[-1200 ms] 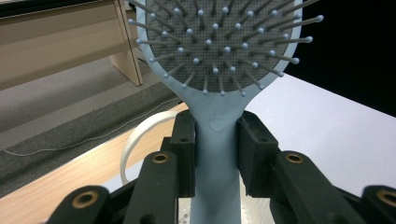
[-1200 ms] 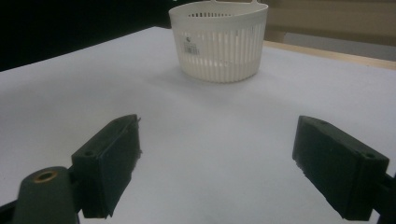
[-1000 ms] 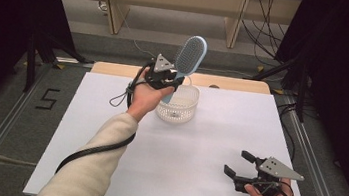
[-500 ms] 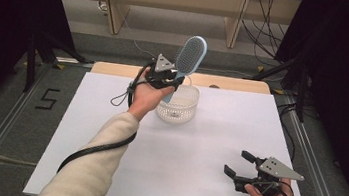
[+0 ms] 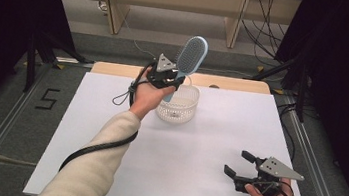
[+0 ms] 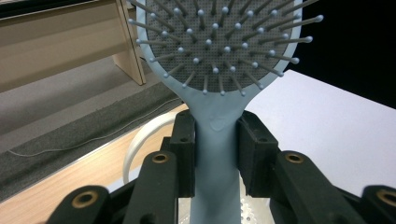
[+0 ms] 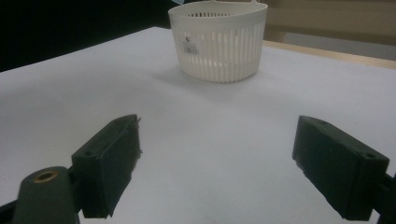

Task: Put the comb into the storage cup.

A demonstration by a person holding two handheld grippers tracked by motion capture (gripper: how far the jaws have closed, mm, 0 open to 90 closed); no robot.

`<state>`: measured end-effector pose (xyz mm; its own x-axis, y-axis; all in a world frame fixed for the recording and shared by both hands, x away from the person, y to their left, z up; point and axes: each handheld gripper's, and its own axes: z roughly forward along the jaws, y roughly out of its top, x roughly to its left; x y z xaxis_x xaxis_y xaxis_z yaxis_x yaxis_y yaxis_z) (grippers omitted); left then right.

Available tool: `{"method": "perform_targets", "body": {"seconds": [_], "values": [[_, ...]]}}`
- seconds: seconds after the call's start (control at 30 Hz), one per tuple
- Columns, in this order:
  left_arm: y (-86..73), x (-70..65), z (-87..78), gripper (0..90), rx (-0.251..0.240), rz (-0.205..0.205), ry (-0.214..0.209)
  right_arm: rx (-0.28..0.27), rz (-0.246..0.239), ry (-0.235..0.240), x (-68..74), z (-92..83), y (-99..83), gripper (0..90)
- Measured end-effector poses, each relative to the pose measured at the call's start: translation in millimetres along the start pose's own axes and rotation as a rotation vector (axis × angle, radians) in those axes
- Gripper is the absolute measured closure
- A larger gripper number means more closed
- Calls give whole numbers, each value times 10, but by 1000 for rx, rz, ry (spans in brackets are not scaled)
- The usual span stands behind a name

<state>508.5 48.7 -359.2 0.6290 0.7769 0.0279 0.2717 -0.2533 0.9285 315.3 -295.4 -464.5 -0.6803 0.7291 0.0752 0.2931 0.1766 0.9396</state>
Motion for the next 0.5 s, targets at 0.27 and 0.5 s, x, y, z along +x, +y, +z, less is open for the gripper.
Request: {"method": "perform_targets", "body": {"seconds": [0.27, 0.5], "values": [[0, 4, 30, 698, 0, 4, 0, 6, 3, 0, -1, -7, 3, 158], [-4, 17, 44, 698, -2, -2, 3, 4, -1, -1, -4, -5, 1, 158]]}}
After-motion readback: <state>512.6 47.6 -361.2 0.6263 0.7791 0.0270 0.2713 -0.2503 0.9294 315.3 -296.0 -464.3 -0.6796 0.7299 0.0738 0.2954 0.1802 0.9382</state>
